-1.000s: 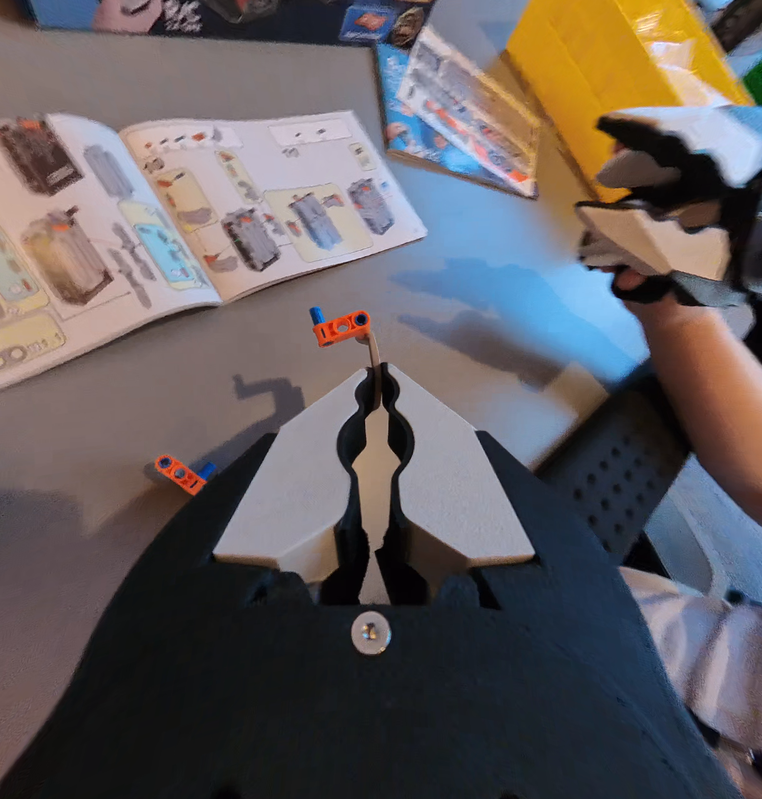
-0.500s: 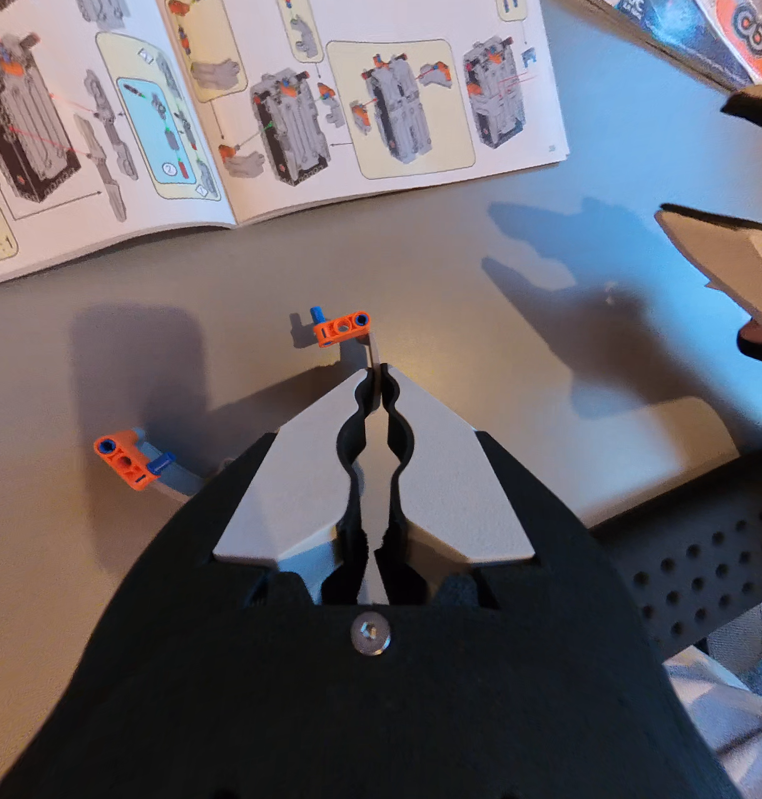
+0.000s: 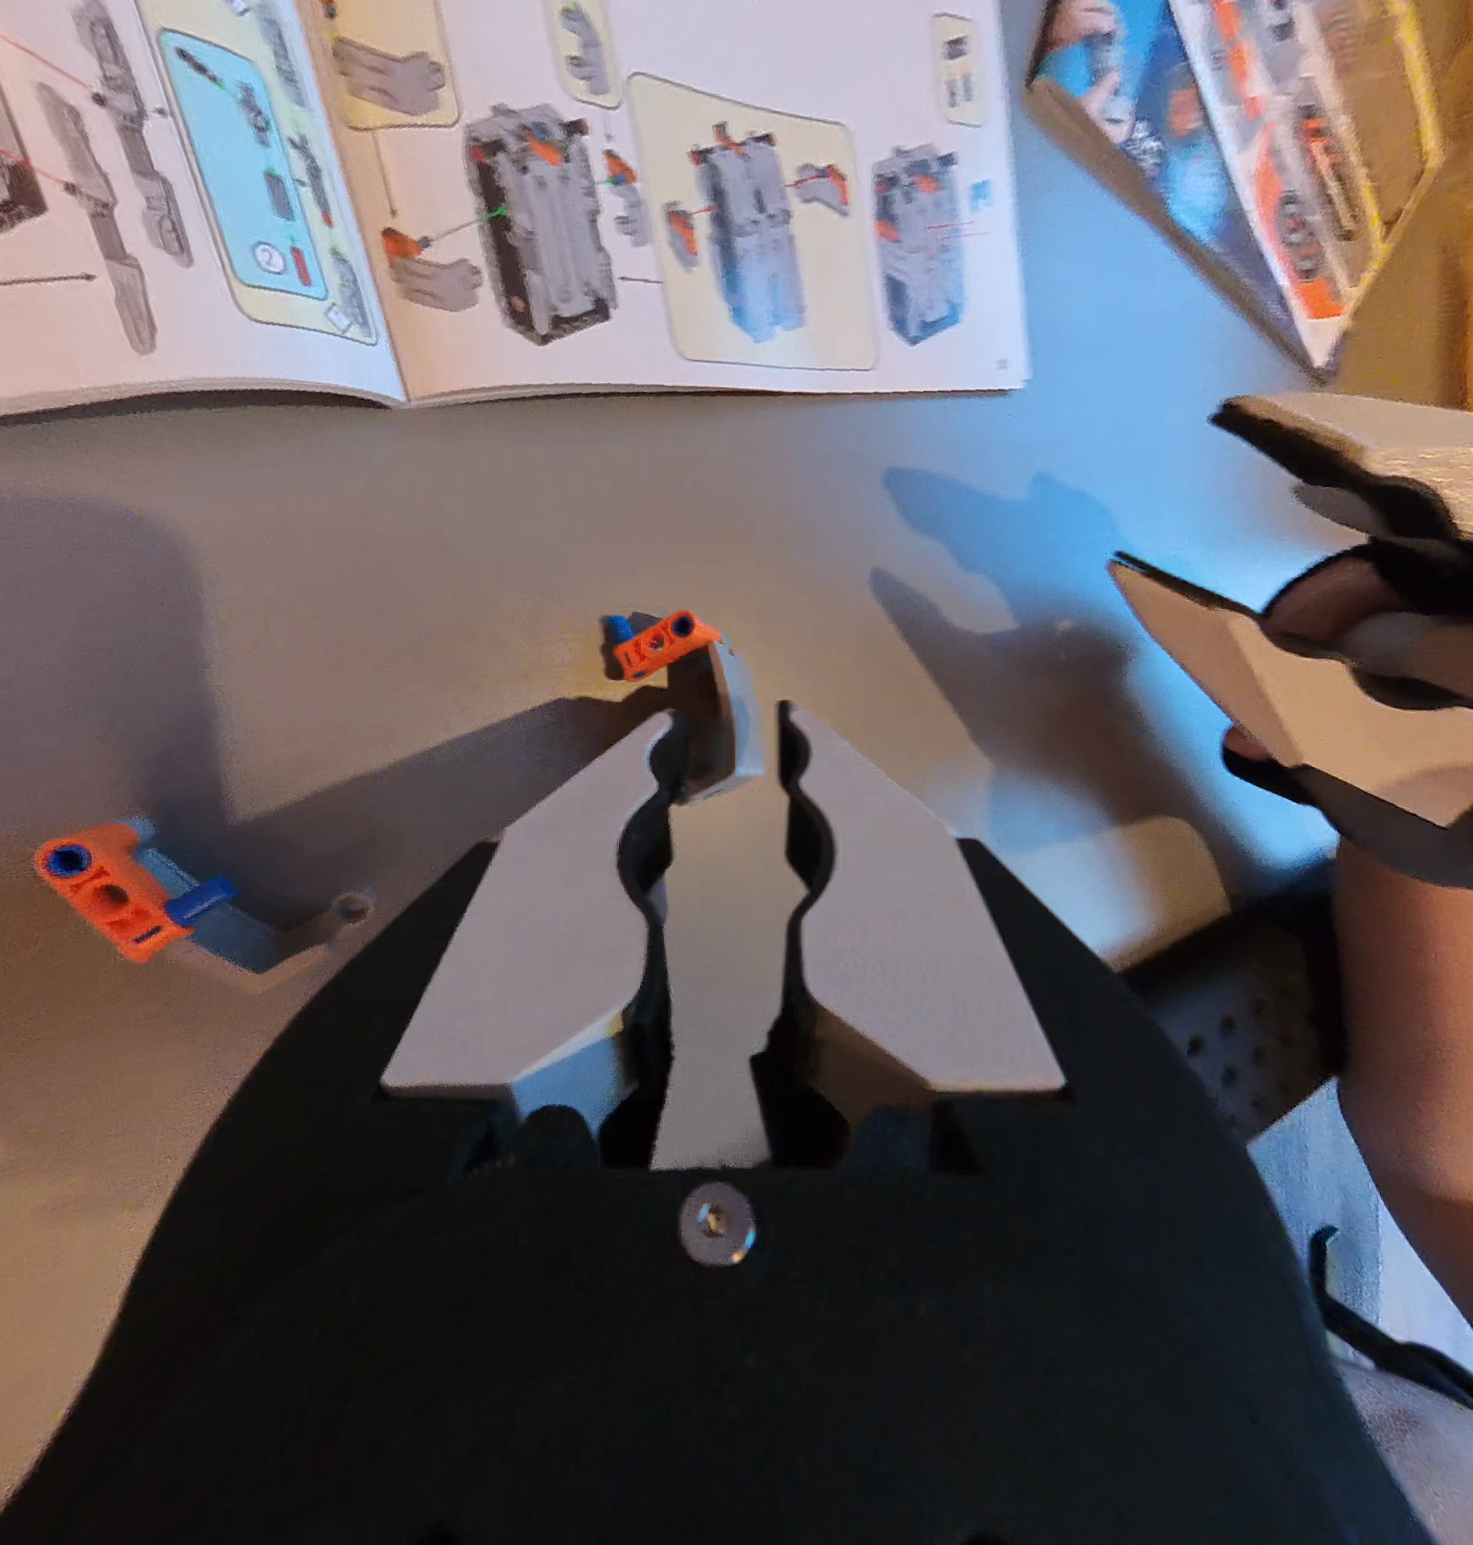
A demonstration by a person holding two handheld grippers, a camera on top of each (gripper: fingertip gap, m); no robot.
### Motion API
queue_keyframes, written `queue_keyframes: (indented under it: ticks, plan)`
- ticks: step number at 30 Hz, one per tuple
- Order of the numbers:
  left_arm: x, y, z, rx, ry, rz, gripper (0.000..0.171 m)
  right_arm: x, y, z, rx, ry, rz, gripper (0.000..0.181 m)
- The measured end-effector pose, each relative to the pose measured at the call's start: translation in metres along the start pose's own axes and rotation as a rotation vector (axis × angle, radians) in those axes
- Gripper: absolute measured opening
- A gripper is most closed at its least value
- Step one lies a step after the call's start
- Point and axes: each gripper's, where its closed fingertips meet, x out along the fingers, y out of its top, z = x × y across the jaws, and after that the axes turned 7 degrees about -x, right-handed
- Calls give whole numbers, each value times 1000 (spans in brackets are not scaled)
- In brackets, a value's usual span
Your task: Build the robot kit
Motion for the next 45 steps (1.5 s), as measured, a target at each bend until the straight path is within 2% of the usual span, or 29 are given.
queue_keyframes:
  ticks: [1,3,5,10,13,16,20,23,24,25,30,36,39,45]
  plan:
    - [-5,1,-3,8,15,16,27,0,0,0,-2,1,2,29]
    - [-14,4,-9,32,47,48,18,0,1,-1,-3,4,6,29]
    - [-21,1,-11,46,48,49,20,0,1,-2,-5,12,7,29]
    - [-30,-8,-2,143,-40,63,20,3,6,-20,-8,98,30,29]
    - [-26,-12,14,320,-106,102,25,4,17,-47,15,231,76,29]
    - [-15,-10,9,530,5,147,25,9,9,-55,-51,241,23,29]
    - [-3,-17,1,731,97,80,26,10,-1,-61,-82,266,-13,29]
    - [3,-20,-4,873,149,23,23,9,0,-58,-72,258,-5,29]
    - [5,-19,-5,899,160,19,17,9,0,-56,-71,255,-3,29]
    - [6,-17,-5,911,156,14,6,9,1,-55,-73,250,-1,29]
    - [1,-19,-1,878,39,-85,1,6,-1,-49,-98,231,-9,29]
    - [-30,3,-7,862,185,-190,1,3,2,-43,-113,214,8,29]
    - [-33,10,-18,870,306,-268,1,3,1,-44,-138,217,-7,29]
    - [-23,2,-15,878,280,-310,1,1,0,-43,-139,211,-12,29]
